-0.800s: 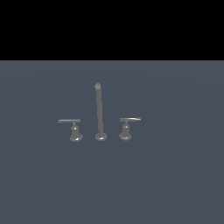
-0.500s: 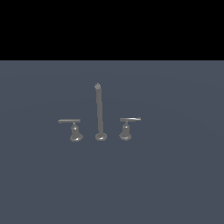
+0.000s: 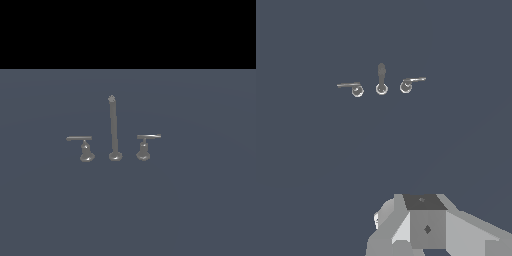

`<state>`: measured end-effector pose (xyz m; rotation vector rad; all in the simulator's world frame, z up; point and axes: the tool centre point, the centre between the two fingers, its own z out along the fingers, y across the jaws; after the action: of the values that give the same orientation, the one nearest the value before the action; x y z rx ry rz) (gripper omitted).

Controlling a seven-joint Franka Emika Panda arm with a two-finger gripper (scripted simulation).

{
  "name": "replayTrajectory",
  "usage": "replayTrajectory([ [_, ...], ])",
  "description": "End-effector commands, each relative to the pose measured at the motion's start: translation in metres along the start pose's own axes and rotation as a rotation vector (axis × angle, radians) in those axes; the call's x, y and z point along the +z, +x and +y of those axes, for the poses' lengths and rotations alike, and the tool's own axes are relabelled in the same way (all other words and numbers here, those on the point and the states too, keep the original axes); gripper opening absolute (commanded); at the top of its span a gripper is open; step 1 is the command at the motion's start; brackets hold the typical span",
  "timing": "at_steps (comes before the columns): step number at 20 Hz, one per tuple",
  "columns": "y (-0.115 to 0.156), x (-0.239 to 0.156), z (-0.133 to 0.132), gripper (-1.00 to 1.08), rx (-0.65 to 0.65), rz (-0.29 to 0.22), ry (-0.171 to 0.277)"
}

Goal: Turn on the faucet by rotating a designated handle.

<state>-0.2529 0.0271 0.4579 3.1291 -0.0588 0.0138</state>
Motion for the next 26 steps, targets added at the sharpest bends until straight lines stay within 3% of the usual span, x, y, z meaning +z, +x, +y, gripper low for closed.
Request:
replayTrajectory([
  [1, 0.001, 0.01, -0.007, -1.0, 0.039, -0.001, 0.0],
  [26, 0.051, 0.14, -0.101, -1.0, 0.567, -0.009, 0.005],
])
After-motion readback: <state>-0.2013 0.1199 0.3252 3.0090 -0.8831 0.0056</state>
